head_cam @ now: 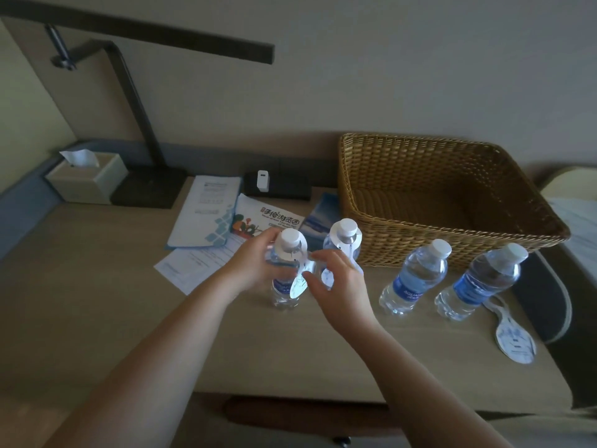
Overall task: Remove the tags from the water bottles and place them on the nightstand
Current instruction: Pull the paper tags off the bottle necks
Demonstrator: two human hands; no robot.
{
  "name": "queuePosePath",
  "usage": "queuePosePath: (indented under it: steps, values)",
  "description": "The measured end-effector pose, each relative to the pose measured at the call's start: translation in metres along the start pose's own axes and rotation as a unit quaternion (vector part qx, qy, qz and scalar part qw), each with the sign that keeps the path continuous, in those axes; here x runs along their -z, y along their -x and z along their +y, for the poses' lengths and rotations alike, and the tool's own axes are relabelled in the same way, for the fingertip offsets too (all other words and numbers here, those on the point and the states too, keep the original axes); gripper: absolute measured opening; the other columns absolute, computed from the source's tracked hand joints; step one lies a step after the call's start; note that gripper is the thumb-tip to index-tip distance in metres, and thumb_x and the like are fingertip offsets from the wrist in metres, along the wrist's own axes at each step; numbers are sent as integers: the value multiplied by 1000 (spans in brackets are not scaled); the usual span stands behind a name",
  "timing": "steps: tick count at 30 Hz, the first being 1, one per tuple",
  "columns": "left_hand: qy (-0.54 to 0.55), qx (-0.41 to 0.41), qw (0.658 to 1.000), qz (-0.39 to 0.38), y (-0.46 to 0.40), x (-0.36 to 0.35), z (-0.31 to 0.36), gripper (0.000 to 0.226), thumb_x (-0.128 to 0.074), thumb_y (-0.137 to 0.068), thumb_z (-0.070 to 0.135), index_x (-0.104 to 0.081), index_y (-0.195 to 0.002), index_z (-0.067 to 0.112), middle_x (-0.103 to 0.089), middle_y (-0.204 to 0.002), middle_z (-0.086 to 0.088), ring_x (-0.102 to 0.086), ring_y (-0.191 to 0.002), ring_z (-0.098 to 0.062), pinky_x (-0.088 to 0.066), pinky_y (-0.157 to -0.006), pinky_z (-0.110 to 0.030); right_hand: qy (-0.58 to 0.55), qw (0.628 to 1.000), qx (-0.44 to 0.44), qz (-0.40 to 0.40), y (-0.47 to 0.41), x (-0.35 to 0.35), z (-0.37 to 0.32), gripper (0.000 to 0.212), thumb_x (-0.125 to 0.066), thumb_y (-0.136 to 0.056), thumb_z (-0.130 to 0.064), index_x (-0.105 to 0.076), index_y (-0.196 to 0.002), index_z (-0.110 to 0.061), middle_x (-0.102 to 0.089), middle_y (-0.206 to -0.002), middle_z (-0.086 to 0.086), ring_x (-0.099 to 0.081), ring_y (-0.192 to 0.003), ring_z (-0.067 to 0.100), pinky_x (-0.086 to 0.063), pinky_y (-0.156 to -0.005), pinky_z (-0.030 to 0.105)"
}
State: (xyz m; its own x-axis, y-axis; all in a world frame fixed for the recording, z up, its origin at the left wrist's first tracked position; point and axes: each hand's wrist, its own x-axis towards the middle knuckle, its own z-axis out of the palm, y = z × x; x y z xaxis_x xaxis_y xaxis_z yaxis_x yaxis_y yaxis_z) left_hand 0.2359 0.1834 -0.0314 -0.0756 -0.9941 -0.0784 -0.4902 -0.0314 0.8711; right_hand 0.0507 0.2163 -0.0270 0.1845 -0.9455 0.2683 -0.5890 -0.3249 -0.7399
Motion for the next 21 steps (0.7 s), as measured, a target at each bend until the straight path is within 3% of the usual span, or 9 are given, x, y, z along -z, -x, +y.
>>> queuePosePath:
  steps: [2, 5, 7, 9, 11, 12, 15, 17, 21]
  values:
    - [-6, -4, 1000, -18, 4, 6, 2, 69, -88, -64, 21, -54, -123, 27, -61, -123, 9, -55, -118, -13, -47, -99, -42, -10, 1000, 0, -27, 0, -9, -1, 43, -69, -85, -33, -58, -121, -14, -59, -118, -4, -50, -103, 2, -31, -80, 2]
    - [6, -4, 1000, -28, 11, 11, 2, 67, -88, -64, 17, -56, -122, 26, -64, -118, 8, -58, -114, -10, -47, -99, -41, -22, 998, -21, -55, 1, -20, -1, 58, -67, -82, -48, -52, -129, -17, -57, -117, -8, -49, -107, 2, -32, -81, 6]
    - [16, -1, 1000, -25, 15, 13, 0, 67, -87, -64, 15, -56, -122, 26, -64, -118, 9, -58, -114, -9, -47, -100, -40, -27, 996, -44, -70, 0, -24, 3, 58, -69, -81, -48, -53, -128, -18, -58, -112, -8, -52, -103, 4, -38, -81, 11]
    - [28, -1, 999, -19, 18, 13, -3, 68, -87, -64, 13, -56, -124, 25, -65, -120, 8, -58, -115, -9, -46, -102, -40, -28, 994, -78, -74, 0, -25, 8, 40, -72, -81, -41, -59, -111, -19, -61, -98, -8, -56, -91, 8, -42, -74, 16]
    - [39, 2, 999, -11, 19, 12, -7, 69, -87, -64, 9, -56, -125, 22, -65, -120, 6, -58, -116, -11, -45, -102, -42, -58, 990, -104, -77, -1, -21, 13, 15, -72, -82, -33, -60, -80, -23, -59, -74, -10, -54, -70, 7, -39, -58, 10]
    - [42, 5, 999, -5, 20, 11, -9, 69, -87, -64, 9, -56, -125, 23, -65, -121, 7, -57, -116, -11, -45, -102, -43, -79, 987, -112, -85, -2, -17, 14, 18, -71, -83, -29, -58, -71, -25, -57, -66, -11, -52, -63, 4, -38, -53, 9]
    - [52, 9, 999, 6, 23, 7, -14, 68, -86, -64, 12, -56, -124, 28, -63, -123, 11, -53, -121, -12, -46, -101, -43, -138, 976, -116, -122, -2, -5, 13, 17, -69, -86, -22, -64, -73, -31, -64, -71, -10, -58, -68, 2, -44, -59, 13]
    - [52, 5, 998, 19, 25, 5, -16, 65, -86, -65, 15, -56, -122, 31, -61, -123, 13, -52, -121, -11, -48, -96, -37, -171, 970, -110, -135, -3, 2, 8, 17, -68, -87, -20, -68, -81, -36, -69, -79, -11, -64, -76, 3, -49, -65, 15]
    - [45, -6, 997, 60, 27, 0, -16, 61, -86, -67, 19, -57, -119, 36, -62, -116, 19, -55, -109, -2, -43, -78, -13, -198, 966, -92, -137, -10, 8, -6, 20, -69, -86, -19, -70, -85, -38, -70, -81, -16, -64, -79, -7, -48, -63, 7]
